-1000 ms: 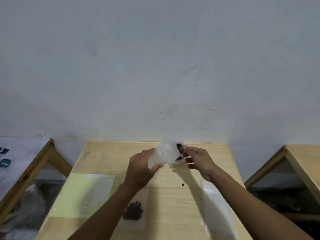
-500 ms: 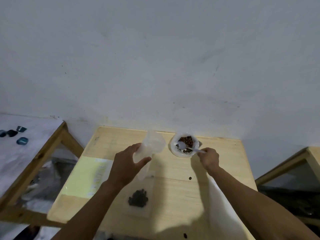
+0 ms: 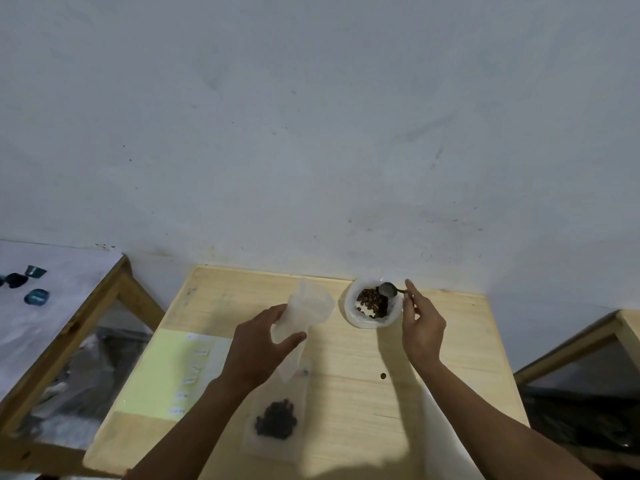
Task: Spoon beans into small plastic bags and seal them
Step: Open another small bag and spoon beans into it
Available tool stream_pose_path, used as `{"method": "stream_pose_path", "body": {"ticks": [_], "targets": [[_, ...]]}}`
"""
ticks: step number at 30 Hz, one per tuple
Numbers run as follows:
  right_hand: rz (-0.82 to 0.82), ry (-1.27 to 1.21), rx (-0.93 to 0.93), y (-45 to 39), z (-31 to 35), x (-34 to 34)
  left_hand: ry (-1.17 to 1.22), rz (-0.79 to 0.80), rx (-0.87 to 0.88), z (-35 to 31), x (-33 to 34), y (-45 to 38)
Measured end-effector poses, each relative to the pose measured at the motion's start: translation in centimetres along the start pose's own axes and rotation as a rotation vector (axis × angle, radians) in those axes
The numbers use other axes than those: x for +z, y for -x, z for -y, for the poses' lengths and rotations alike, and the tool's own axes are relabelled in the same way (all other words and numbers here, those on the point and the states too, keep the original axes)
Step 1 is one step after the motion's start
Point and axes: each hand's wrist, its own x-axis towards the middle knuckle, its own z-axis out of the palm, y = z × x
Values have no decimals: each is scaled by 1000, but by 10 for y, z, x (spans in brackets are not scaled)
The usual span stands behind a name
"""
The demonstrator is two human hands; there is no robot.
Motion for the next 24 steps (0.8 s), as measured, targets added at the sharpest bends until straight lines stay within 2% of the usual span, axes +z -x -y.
{"method": "stream_pose_path", "body": {"ticks": [2, 5, 9, 12, 18, 24], "targets": [[-4, 41, 16, 5, -8, 4, -9, 18, -2, -2, 4, -3], [-80, -1, 142, 11, -16, 18, -20, 27, -1, -4, 8, -7], [-198, -119, 458, 8, -15, 36, -35, 55, -5, -4, 12, -11], [-205, -207, 681, 0, -12, 41, -43, 83, -14, -3, 14, -14], [-204, -259, 826, -6, -16, 33, -44, 130, -20, 1, 24, -16], [-268, -392, 766, -2, -5, 5, -70, 196, -26, 7, 44, -18]]}}
